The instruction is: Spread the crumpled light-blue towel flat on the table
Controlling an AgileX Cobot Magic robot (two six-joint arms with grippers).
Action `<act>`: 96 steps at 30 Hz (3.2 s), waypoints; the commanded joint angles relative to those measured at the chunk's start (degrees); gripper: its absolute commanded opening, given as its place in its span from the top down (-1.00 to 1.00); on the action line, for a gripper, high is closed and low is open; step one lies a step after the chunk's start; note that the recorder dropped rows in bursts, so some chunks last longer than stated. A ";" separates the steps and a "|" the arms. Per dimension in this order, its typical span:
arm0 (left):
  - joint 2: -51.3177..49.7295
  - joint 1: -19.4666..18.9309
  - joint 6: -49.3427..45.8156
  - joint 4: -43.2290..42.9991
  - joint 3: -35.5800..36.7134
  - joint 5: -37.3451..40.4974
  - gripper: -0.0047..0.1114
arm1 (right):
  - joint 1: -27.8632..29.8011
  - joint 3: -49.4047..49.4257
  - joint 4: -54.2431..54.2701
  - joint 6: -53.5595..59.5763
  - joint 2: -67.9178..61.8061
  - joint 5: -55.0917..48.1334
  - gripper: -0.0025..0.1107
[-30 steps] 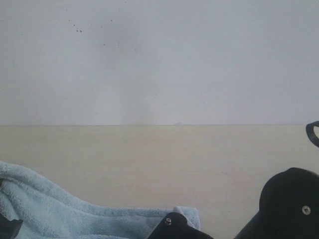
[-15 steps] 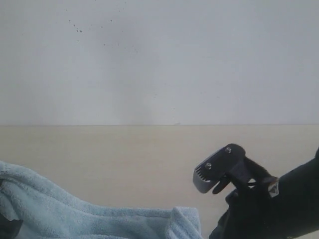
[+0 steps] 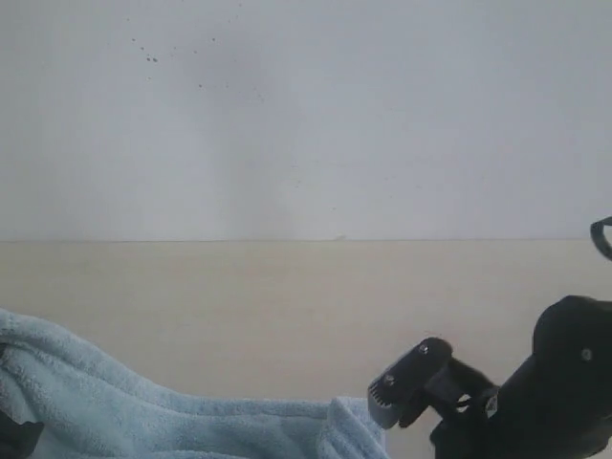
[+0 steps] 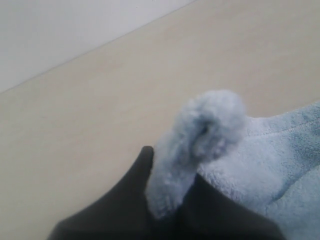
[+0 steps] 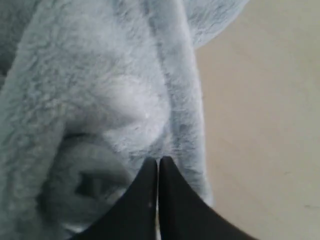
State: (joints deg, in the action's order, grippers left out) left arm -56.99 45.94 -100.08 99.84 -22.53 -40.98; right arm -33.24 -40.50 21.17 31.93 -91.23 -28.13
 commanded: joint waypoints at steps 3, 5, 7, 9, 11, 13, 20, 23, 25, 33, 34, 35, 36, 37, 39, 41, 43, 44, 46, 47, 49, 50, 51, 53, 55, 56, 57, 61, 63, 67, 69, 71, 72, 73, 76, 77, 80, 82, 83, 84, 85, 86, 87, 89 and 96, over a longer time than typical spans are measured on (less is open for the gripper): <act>-0.17 -0.06 -0.30 0.11 0.17 0.76 0.84 | -13.05 -0.16 8.24 5.23 -0.63 -0.11 0.96; -0.17 -0.06 -0.30 0.11 0.17 0.76 0.84 | -17.73 -0.16 8.36 4.34 -0.63 0.27 0.96; -0.17 -0.06 -0.30 0.11 0.17 0.76 0.84 | -20.74 -0.16 8.25 3.11 -0.63 0.60 0.96; -0.17 -0.06 -0.30 0.11 0.17 0.76 0.84 | -22.33 -0.16 8.25 1.87 -0.63 1.36 0.96; -0.17 -0.06 -0.30 0.11 0.17 0.76 0.84 | -22.58 -0.16 8.25 0.96 -0.63 1.72 0.96; -0.17 -0.06 -0.30 0.11 0.17 0.76 0.84 | -22.58 -0.16 7.82 0.96 -0.63 1.97 0.96; -0.17 -0.06 -0.30 0.11 0.17 0.53 0.84 | -22.58 -0.16 6.61 -0.32 -0.63 2.17 0.92; -0.17 -0.06 -0.30 0.11 0.17 0.53 0.84 | -22.58 -0.16 6.61 -0.46 0.86 2.72 0.70; -0.17 -0.06 -0.30 0.11 0.17 0.53 0.84 | -22.58 -0.16 6.61 -1.62 3.06 3.68 0.52; -0.17 -0.06 -0.30 0.11 0.17 0.63 0.84 | -22.58 -0.16 4.95 -4.75 14.14 3.11 0.38; -0.17 -0.06 -0.30 0.11 0.17 0.63 0.84 | -22.58 -0.16 3.11 -6.09 15.43 3.34 0.38; -0.17 -0.06 -0.30 0.11 0.17 0.63 0.84 | -22.58 -0.16 0.48 -8.18 16.59 3.57 0.38; -0.17 -0.06 -0.30 0.11 0.17 0.63 0.84 | -22.58 -0.16 -2.28 -10.55 17.43 3.85 0.38; -0.17 -0.06 -0.30 0.11 0.17 0.63 0.84 | -22.58 -0.16 -6.51 -14.49 18.23 3.83 0.38; -0.17 -0.06 -0.30 0.11 0.17 0.63 0.84 | -22.58 -0.16 -14.98 -22.32 18.72 2.93 0.38; -0.17 -0.06 -0.30 0.11 0.17 0.63 0.84 | -22.58 -0.16 -23.36 -29.43 18.56 0.05 0.38; -0.17 -0.06 -0.30 0.11 0.17 0.63 0.84 | -22.58 -0.16 -28.78 -33.44 17.95 -2.31 0.38; -0.17 -0.06 -0.30 0.11 0.17 0.63 0.84 | -22.58 -0.16 -30.15 -34.24 17.95 -2.90 0.38; -0.17 -0.06 -0.30 0.11 0.17 0.76 0.84 | -22.45 -0.16 -30.73 -35.09 17.81 -2.73 0.38; -0.17 -0.06 -0.30 0.11 0.17 0.76 0.84 | -20.71 -0.16 -30.73 -36.09 17.81 -2.13 0.38; -0.17 -0.06 -0.30 0.11 0.17 0.76 0.84 | -16.06 -0.16 -30.40 -36.24 17.49 -1.66 0.38; -0.17 -0.06 -0.30 0.11 0.17 0.76 0.84 | -14.32 -0.16 -29.47 -35.77 17.36 -1.54 0.38; -0.17 -0.06 -0.30 0.11 0.17 0.76 0.84 | -11.37 -0.16 -25.59 -32.30 17.15 -1.13 0.38; -0.17 -0.06 -0.30 0.11 0.17 0.76 0.84 | -8.72 -0.16 -14.67 -24.06 16.53 -0.14 0.38; -0.17 -0.06 -0.30 0.11 0.17 0.76 0.84 | -7.45 -0.16 -4.05 -16.20 14.63 -0.40 0.35; -0.17 -0.06 -0.30 0.11 0.17 0.76 0.84 | -7.30 -0.16 -0.96 -14.00 13.17 -0.70 0.24; -0.17 -0.06 -0.30 0.11 0.17 0.76 0.84 | -7.30 -0.16 -0.10 -13.64 11.84 -0.79 0.10; -0.17 -0.06 -0.30 0.11 0.17 0.76 0.84 | -7.30 -0.16 0.40 -13.60 8.60 -0.79 -0.06; -0.17 -0.06 -0.30 0.11 0.17 0.76 0.84 | -7.30 -0.16 0.82 -13.51 8.38 -1.12 -0.06; -0.17 -0.06 -0.30 0.11 0.17 0.76 0.84 | -7.30 -0.16 1.70 -11.37 8.38 -4.69 -0.06; -0.17 -0.06 -0.30 0.11 0.17 0.76 0.84 | -7.30 -0.16 2.64 -10.21 8.38 -6.06 -0.06; -0.17 -0.06 -0.30 0.11 0.17 0.76 0.84 | -7.30 -0.16 4.03 -8.86 8.38 -6.52 -0.06; -0.17 -0.06 -0.30 0.11 0.17 0.76 0.84 | -7.30 -0.16 5.09 -7.91 8.38 -6.60 -0.06; -0.17 -0.06 -0.30 0.11 0.17 0.76 0.84 | -7.30 -0.16 6.69 -6.48 8.38 -6.76 -0.06; -0.17 -0.06 -0.30 0.11 0.17 0.76 0.84 | -7.30 -0.16 11.40 -2.74 8.25 -7.08 -0.06; -0.17 -0.06 -0.30 0.11 0.17 0.76 0.84 | -7.30 -0.16 11.67 -2.59 8.00 -7.40 -0.06; -0.17 -0.06 -0.30 0.11 0.17 0.76 0.84 | -7.30 -0.16 11.59 -2.43 7.51 -7.27 -0.06; -0.17 -0.06 -0.30 0.11 0.17 0.76 0.84 | -7.30 -0.16 11.45 -2.43 6.80 -6.61 -0.06; -0.17 -0.06 -0.30 0.11 0.17 0.76 0.84 | -7.30 -0.16 11.29 -2.43 6.44 -6.62 -0.06; -0.17 -0.06 -0.30 0.11 0.17 0.76 0.84 | -7.30 -0.16 11.16 -2.43 5.86 -6.62 -0.06; -0.17 -0.06 -0.30 0.11 0.17 0.76 0.84 | -7.30 -0.16 10.81 -2.43 5.20 -6.87 -0.06; -0.17 -0.06 -0.30 0.11 0.17 0.76 0.84 | -7.30 -0.16 10.75 -2.33 4.65 -6.89 -0.06; -0.17 -0.06 -0.30 0.11 0.17 0.76 0.84 | -7.30 -0.16 10.51 -2.29 4.04 -6.89 -0.06; -0.17 -0.06 -0.30 0.11 0.17 0.76 0.84 | -7.30 -0.16 10.51 -1.95 3.17 -6.76 -0.06; -0.17 -0.06 -0.30 0.11 0.17 0.76 0.84 | -7.30 -0.16 12.26 0.11 2.70 -6.78 0.36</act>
State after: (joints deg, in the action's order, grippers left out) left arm -56.99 45.94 -100.08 99.84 -22.53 -40.98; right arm -40.66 -40.50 33.02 31.06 -88.39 -35.19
